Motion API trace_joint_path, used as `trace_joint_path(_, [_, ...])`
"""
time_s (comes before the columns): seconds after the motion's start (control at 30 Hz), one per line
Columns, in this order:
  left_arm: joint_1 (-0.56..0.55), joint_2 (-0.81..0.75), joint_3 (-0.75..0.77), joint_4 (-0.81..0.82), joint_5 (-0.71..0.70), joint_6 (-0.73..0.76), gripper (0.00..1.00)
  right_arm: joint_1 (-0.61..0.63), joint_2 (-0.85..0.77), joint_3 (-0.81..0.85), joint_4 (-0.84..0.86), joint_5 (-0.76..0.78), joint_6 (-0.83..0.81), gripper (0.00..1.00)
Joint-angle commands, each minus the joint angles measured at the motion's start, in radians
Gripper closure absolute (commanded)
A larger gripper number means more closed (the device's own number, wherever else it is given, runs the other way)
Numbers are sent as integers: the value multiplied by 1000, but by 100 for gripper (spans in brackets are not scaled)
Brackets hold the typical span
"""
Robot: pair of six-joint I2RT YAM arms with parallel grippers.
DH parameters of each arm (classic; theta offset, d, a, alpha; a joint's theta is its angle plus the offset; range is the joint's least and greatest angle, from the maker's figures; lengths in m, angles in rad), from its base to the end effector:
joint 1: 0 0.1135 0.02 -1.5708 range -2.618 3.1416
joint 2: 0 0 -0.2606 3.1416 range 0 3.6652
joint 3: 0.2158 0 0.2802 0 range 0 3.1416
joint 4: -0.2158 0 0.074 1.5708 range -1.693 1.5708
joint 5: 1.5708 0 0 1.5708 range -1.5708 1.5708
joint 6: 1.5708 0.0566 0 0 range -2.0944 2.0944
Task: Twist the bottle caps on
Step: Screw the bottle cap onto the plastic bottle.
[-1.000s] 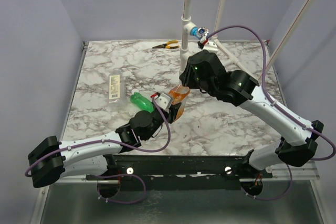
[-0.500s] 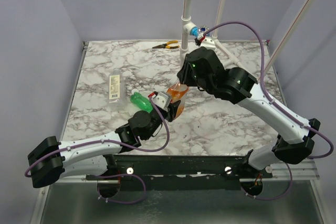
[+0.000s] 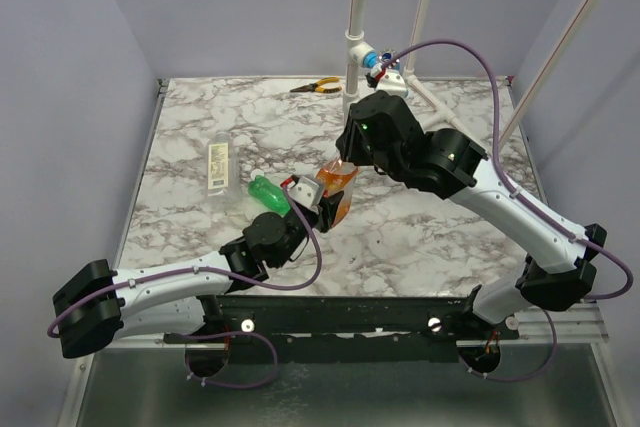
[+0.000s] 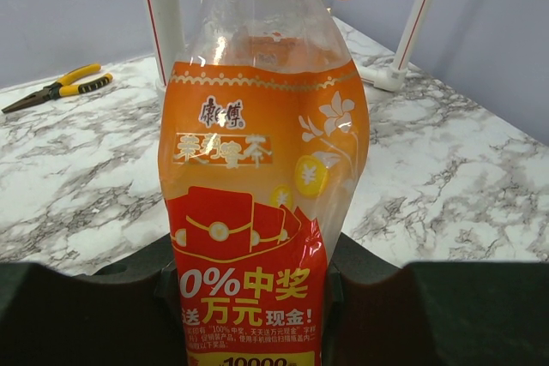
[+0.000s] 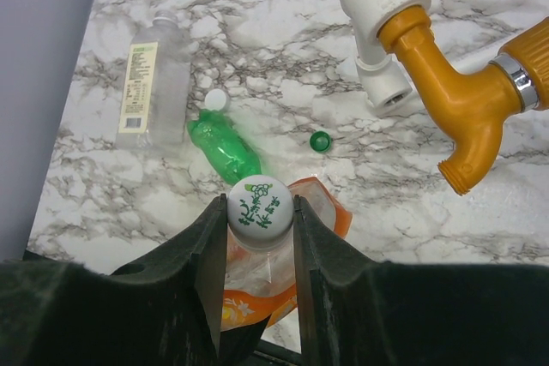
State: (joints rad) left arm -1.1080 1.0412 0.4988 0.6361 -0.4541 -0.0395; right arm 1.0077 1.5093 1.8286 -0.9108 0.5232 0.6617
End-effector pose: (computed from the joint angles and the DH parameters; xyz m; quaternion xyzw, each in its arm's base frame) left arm 0.1464 -0.2377 0.2602 0.1907 0.6493 -0.2638 0.6874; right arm 0.2092 0.2784 0.4479 -0.0269 0.8607 0.1834 0.4742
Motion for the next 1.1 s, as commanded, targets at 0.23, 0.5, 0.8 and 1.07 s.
trace_joint_path(0.23, [-23, -39, 5, 185, 109, 45, 100, 34, 52, 17, -57, -50, -13, 63])
trace_joint_path(0.5, [-24, -50, -14, 185, 106, 45, 100, 36, 50, 32, -39, -37, -40, 60])
trace_joint_path(0.8, [-23, -54, -19, 183, 100, 44, 100, 42, 47, 44, -39, -30, -51, 58])
trace_joint_path(1.07, [-23, -47, -29, 183, 84, 45, 100, 44, 27, 34, -30, -20, -50, 53])
